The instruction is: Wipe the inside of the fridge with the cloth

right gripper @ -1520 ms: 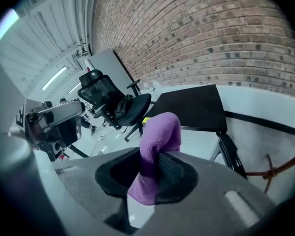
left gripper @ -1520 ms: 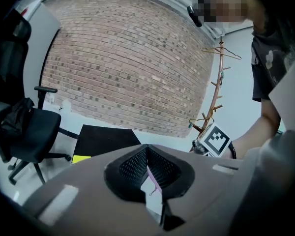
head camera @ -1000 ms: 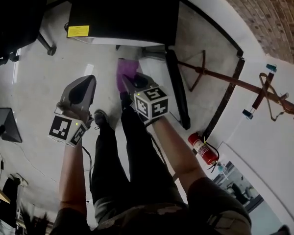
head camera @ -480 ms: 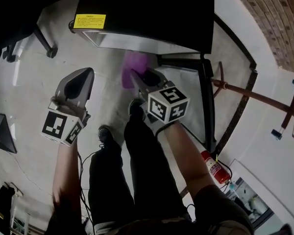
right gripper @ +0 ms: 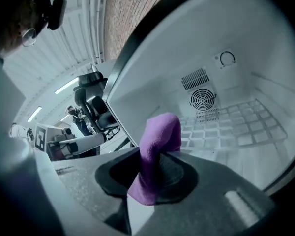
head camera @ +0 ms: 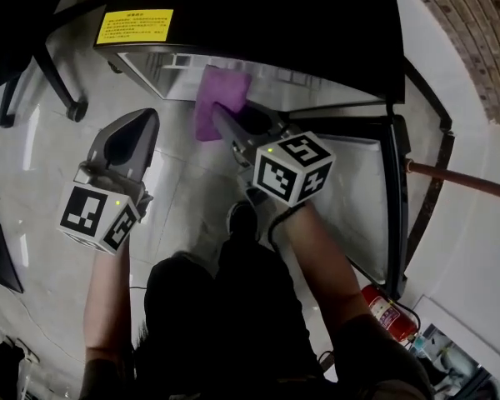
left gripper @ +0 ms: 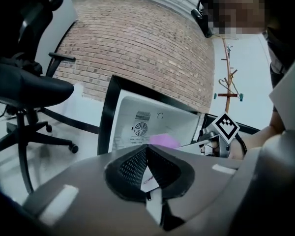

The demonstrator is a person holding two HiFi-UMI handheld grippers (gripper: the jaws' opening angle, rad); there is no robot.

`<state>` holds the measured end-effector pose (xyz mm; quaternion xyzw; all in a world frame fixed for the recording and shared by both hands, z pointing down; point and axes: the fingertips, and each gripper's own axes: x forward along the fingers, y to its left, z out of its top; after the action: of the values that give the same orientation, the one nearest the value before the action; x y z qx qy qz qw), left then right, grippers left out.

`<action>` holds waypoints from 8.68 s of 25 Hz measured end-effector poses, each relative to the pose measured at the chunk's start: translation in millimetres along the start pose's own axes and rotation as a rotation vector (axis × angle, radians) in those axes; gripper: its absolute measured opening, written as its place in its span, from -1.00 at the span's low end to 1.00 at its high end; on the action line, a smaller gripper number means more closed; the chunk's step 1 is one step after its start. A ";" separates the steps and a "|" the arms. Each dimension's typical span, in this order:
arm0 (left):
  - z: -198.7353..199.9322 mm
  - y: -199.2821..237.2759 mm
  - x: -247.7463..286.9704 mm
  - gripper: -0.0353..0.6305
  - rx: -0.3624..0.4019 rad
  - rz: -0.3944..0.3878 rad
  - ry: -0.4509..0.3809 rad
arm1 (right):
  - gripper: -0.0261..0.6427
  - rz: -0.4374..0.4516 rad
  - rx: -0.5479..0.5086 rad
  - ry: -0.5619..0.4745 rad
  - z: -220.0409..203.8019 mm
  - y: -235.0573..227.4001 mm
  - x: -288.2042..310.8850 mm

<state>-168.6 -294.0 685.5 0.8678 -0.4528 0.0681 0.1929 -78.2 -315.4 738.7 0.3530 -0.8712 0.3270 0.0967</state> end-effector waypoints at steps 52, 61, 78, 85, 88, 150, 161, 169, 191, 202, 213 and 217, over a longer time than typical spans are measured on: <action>-1.6 52.2 13.4 -0.84 0.154 -0.009 -0.155 | -0.70 -0.312 -0.472 0.080 61.0 -66.8 133.1; -7.6 22.0 38.9 -0.84 0.121 -0.136 -0.130 | -0.70 -0.457 -0.328 0.029 64.0 -134.6 65.0; -18.9 -14.0 71.9 -0.84 0.167 -0.202 -0.082 | -0.70 -0.778 -0.243 -0.144 60.9 -202.8 -37.8; -16.6 -19.4 72.5 -0.84 0.175 -0.205 -0.085 | -0.69 -0.648 -0.217 -0.459 107.6 -160.2 -53.1; -19.0 -22.4 73.6 -0.84 0.176 -0.215 -0.079 | -0.69 -0.686 -0.140 -0.521 113.2 -169.2 -67.6; -145.9 103.8 37.9 -0.84 0.142 -0.052 0.022 | -0.69 -0.255 -0.428 0.245 -104.0 -131.9 236.3; -164.4 77.5 57.4 -0.84 0.137 -0.122 0.065 | -0.69 -0.566 -0.289 0.262 -101.2 -228.0 137.3; -168.8 48.9 74.2 -0.84 0.264 -0.202 0.085 | -0.68 -0.768 -0.145 0.313 -111.8 -279.9 69.2; -176.1 54.0 61.9 -0.84 0.217 -0.175 0.077 | -0.68 -0.929 0.206 -0.198 -74.0 -288.8 -9.6; -191.9 64.5 55.3 -0.84 0.188 -0.152 0.089 | -0.68 -0.837 0.392 -0.098 -139.3 -270.3 12.8; -142.7 90.6 21.7 -0.84 0.156 -0.045 0.046 | -0.68 -0.736 0.311 0.056 -156.3 -212.7 27.4; -108.8 78.3 -4.1 -0.84 0.109 -0.010 0.068 | -0.69 -0.673 0.303 0.157 -162.4 -173.7 21.2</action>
<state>-228.5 -288.1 805.4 0.8764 -0.4375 0.1211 0.1610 14.0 -316.8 958.9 0.6038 -0.6382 0.4280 0.2120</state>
